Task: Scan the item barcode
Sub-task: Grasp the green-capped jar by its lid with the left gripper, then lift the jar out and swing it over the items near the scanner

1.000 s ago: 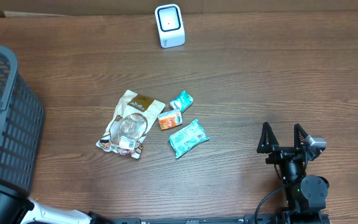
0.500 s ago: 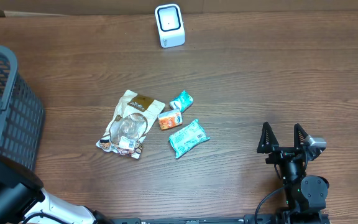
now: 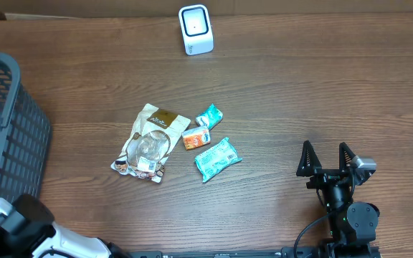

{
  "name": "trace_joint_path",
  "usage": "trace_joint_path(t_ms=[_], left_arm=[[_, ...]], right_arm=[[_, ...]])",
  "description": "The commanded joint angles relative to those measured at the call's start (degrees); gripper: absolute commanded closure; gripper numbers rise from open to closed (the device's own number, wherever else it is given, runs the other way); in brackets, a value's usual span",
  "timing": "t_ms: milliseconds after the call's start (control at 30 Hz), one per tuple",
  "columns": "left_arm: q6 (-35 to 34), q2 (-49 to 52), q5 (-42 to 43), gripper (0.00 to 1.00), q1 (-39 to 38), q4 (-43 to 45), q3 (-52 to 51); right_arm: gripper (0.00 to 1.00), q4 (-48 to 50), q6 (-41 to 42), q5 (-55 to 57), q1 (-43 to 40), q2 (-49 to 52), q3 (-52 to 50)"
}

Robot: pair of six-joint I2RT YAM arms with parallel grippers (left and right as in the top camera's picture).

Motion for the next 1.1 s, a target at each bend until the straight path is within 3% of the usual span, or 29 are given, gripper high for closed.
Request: trace_joint_path(t_ms=[0,167,300,467,800,1067], left_arm=[[-1.0,-5.6,9.3,0.83,-5.0,-1.0,2.4],[4.1,-7.3,4.2,0.82,-15.5,-6.8,2.4],[8.6,-7.1,-19.8,0.82,-30.5,-16.1,0.2],[8.7,-6.4,-32.9,0.81,-42.4,-17.1,-6.3],[7.3,-6.3,-35.6,0.82,-59.3,-1.7,-31.7],[3.1,-5.5,-35.7,0.81,-72.7,10.6,-39.1]], right_arm=[[0.00,0.4,-0.2,0.7,0.5,-0.5,-0.6],[0.00,0.4,-0.2,0.7,0.5,-0.5,-0.6],[0.00,0.4,-0.2,0.7,0.5,-0.5,-0.6],[0.00,0.4,-0.2,0.7,0.5,-0.5,-0.6],[0.00,0.4,-0.2,0.7,0.5,-0.5,-0.6],[0.00,0.4,-0.2,0.7,0.5,-0.5,-0.6]])
